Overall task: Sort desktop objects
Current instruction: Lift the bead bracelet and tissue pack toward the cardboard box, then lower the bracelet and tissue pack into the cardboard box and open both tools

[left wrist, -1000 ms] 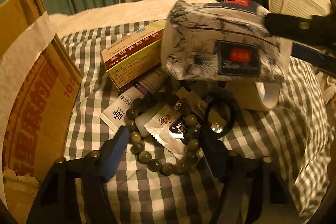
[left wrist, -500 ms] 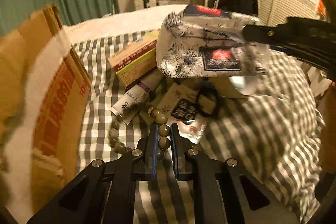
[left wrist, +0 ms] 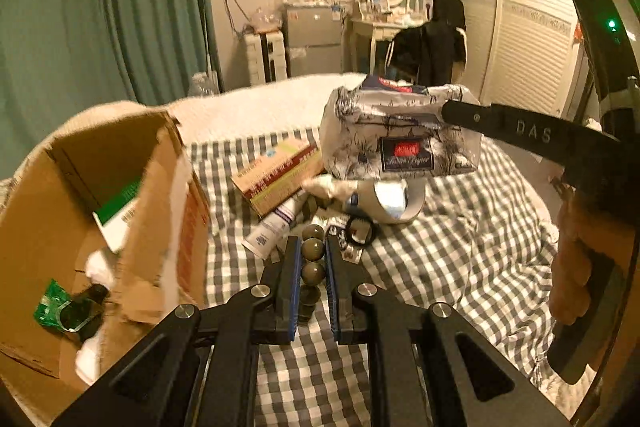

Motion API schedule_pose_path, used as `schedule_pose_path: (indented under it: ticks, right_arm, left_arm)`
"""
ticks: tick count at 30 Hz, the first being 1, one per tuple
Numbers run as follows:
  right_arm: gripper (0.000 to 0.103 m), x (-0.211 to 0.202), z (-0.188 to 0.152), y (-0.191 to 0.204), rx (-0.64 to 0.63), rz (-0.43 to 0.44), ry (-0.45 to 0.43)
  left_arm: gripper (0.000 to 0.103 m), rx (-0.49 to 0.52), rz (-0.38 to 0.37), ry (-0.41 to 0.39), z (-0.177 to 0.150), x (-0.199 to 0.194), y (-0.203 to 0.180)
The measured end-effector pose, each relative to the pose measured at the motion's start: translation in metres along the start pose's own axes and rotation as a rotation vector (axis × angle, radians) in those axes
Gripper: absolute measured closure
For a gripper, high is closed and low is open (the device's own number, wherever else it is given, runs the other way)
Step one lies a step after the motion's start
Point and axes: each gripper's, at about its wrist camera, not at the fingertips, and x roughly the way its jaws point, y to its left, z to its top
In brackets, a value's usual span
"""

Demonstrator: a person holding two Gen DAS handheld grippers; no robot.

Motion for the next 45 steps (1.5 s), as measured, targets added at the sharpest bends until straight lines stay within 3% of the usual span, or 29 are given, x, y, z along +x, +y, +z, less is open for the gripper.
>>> schedule_pose_path:
  ticks: [14,21,26,28,34,40,45]
  right_arm:
    - [0.086,-0.078,0.032,0.027,0.001,-0.035,-0.168]
    - [0.086,-0.120,0.044,0.054,-0.030,-0.015,-0.250]
    - [0.086,-0.140,0.046,0.077,-0.044,0.017,-0.288]
    - [0.086,-0.144,0.047,0.086,-0.052,0.023,-0.296]
    - [0.086,-0.150,0.045,0.119,-0.094,0.049,-0.310]
    - [0.086,-0.137,0.039,0.153,-0.128,0.104,-0.283]
    - [0.086,-0.119,0.033,0.183,-0.165,0.135,-0.253]
  left_arm:
    - [0.092,-0.030,0.024,-0.100,0.026,-0.055,0.034]
    - [0.092,-0.063,0.022,-0.163,0.037,-0.096,0.063]
    - [0.092,-0.052,0.062,-0.211,0.041,-0.123,0.082]
    - [0.092,-0.031,0.107,-0.238,0.042,-0.133,0.087]
    - [0.092,-0.052,0.126,-0.280,0.045,-0.154,0.114]
    - [0.092,-0.090,0.143,-0.290,0.042,-0.163,0.142]
    - [0.092,-0.112,0.201,-0.278,0.040,-0.160,0.167]
